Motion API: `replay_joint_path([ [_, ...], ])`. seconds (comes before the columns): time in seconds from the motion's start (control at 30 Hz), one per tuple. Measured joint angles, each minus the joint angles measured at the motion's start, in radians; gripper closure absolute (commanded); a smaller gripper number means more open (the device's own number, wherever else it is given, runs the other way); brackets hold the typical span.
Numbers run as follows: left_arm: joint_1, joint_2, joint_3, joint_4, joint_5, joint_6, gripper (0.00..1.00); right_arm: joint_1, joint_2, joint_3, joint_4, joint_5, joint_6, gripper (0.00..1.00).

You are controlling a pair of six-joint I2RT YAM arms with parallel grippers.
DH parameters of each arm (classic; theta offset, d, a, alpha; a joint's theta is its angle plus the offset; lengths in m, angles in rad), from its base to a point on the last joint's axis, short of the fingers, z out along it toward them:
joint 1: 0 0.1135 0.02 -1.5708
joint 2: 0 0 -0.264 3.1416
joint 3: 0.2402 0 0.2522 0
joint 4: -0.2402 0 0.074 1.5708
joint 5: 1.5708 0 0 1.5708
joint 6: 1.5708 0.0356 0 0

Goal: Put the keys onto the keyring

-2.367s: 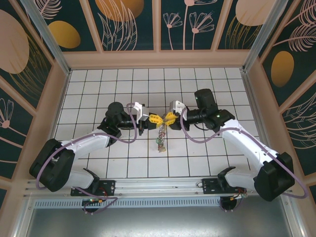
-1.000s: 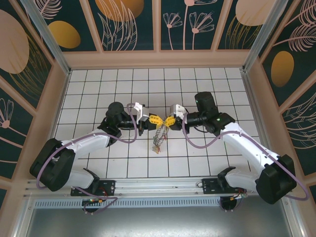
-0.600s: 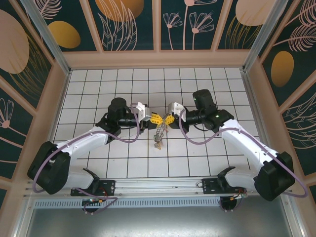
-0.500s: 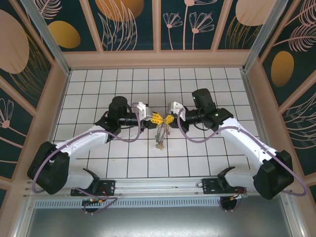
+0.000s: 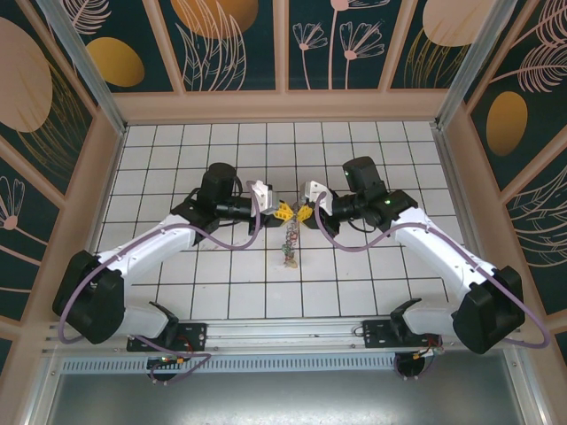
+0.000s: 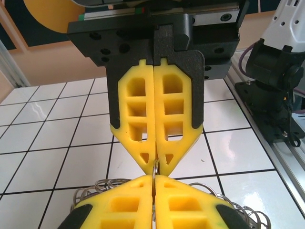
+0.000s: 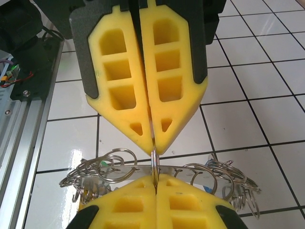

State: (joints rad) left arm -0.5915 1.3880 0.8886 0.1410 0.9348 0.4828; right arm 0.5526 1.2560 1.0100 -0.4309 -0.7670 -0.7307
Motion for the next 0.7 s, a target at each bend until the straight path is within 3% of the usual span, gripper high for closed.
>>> replay_joint_path([
  [0.37,0.000,0.027,0.002,-0.005,0.027,0.005,0.91,0.000,0.000,0.000,-0.024,0.008,0.000,1.00],
  [0.47,0.000,0.034,0.006,-0.016,0.032,0.015,1.00,-0.001,0.000,0.000,-0.027,0.008,-0.001,1.00],
  [0.7,0.000,0.037,-0.001,0.006,0.037,-0.009,1.00,-0.001,0.000,0.000,-0.028,0.005,-0.001,0.99],
])
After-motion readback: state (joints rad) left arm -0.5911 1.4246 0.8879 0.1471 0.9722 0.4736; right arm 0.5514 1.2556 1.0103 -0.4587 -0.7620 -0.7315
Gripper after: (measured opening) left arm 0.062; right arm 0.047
